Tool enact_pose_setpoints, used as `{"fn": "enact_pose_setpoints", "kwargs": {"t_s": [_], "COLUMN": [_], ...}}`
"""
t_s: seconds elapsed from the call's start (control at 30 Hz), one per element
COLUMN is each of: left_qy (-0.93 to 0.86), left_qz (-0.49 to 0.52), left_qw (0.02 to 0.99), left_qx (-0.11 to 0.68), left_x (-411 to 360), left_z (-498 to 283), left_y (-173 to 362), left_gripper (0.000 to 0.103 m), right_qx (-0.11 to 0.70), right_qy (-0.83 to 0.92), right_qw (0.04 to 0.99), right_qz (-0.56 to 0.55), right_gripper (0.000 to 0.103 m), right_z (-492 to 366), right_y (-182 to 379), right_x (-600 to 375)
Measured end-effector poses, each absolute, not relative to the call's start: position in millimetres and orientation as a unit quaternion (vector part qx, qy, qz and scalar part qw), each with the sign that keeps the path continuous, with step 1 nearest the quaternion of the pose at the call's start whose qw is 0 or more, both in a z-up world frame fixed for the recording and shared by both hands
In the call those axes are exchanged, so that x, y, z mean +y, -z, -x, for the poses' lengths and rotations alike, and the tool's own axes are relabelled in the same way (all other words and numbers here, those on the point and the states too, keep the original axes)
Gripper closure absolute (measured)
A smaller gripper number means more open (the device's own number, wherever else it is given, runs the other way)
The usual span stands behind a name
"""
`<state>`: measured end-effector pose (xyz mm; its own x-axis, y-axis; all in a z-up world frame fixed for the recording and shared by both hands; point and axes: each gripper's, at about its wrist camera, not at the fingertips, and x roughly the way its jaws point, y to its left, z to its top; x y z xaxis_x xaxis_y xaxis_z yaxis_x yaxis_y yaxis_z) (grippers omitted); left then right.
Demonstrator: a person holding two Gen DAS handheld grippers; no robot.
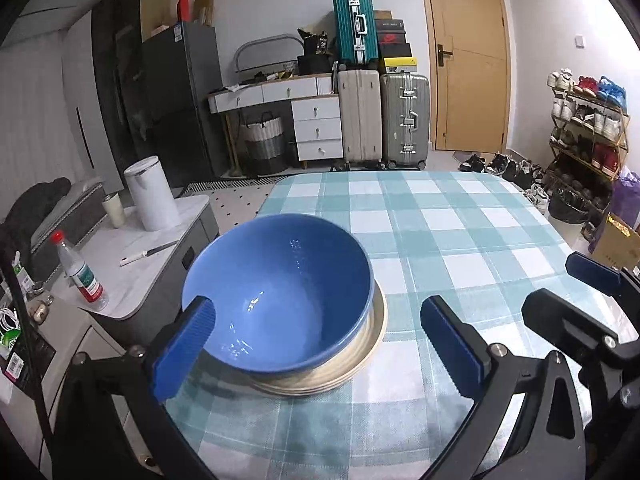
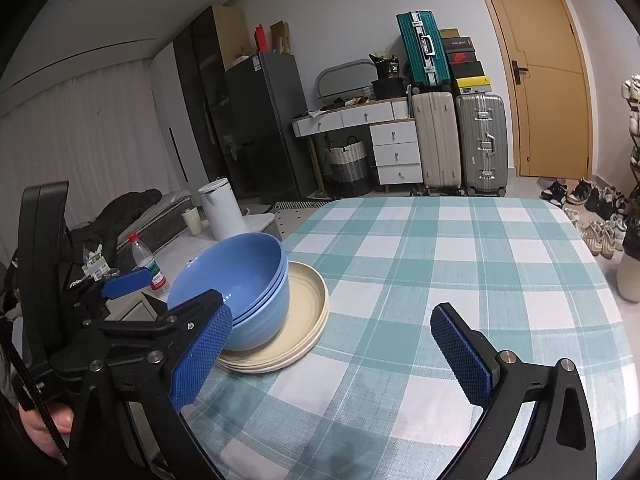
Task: Organize plates and bowls
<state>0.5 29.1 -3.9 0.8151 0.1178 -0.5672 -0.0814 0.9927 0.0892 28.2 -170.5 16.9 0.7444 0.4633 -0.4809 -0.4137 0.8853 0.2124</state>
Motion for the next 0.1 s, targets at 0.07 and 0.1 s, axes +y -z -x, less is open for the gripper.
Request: {"fn": "enact_pose_setpoints", "kwargs": {"t_s": [0.07,0.1], "left_qy": [-0.046,-0.042], "left_qz": [-0.025,-0.02], "left_qw": [0.954,0.953], "left_qx": [0.296,0.299], "left_x": [28.2,29.0], "left_z": [0.8,0.1], "left_y": [3.6,4.5], "left_gripper": [0.0,0.0], "right_qx": [0.269,0.268], "right_qy": [-0.234,-0.233], "right_qw": [0.933,0.933], "right_qz": [-0.049,-0.05], "right_gripper": [0.002,0.002], "right_z": [-28.4,-28.4], "right_y": [-16.1,-15.6], "right_x": [-171.7,-172.5]}}
